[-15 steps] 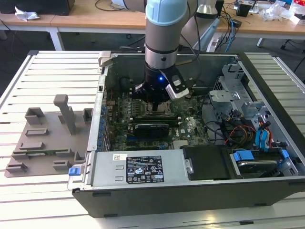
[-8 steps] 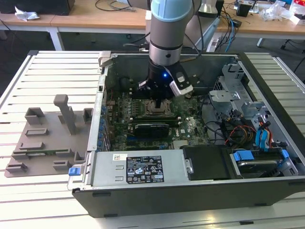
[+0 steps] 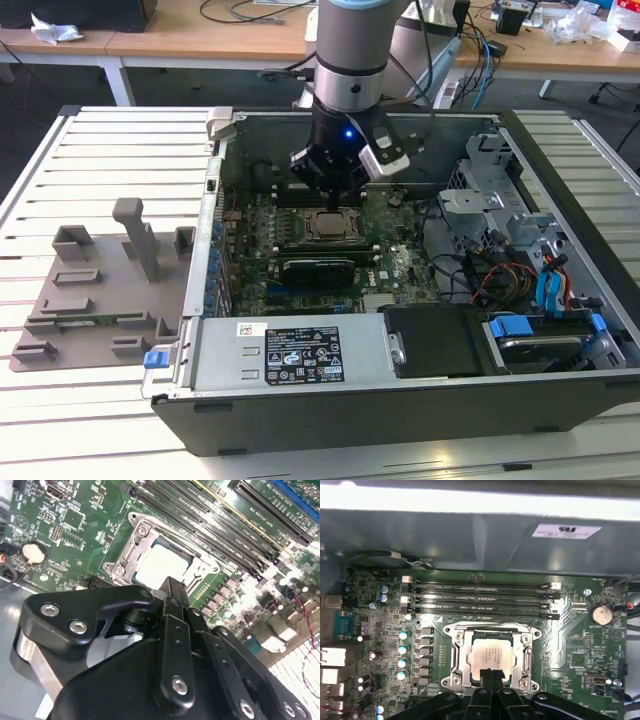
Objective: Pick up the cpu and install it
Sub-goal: 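Install the second cpu locking lever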
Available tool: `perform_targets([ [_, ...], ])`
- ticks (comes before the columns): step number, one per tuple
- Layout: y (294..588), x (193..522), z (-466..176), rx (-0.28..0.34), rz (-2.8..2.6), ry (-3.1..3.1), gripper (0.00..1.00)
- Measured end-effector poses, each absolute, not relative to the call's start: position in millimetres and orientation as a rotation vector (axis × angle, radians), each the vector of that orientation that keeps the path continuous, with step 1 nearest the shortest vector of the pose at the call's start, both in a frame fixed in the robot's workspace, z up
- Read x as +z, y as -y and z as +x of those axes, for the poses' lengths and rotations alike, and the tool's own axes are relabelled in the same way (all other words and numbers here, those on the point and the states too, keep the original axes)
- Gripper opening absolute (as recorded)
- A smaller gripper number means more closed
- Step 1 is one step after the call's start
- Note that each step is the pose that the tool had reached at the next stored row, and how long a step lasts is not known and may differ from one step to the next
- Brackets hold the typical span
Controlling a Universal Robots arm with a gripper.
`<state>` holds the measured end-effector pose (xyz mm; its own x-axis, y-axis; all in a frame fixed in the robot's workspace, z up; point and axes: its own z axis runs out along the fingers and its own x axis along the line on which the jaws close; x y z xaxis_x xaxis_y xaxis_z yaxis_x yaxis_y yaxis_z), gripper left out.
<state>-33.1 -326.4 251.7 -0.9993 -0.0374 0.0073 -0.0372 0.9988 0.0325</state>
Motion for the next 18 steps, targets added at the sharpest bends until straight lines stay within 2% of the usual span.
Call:
perform_targets([
  [11,325.5,280.9,-33.1,-0.050,0.058,3.133,0.11],
  [18,325.5,281.6,-33.1,-0.053,0.058,3.133,0.11],
])
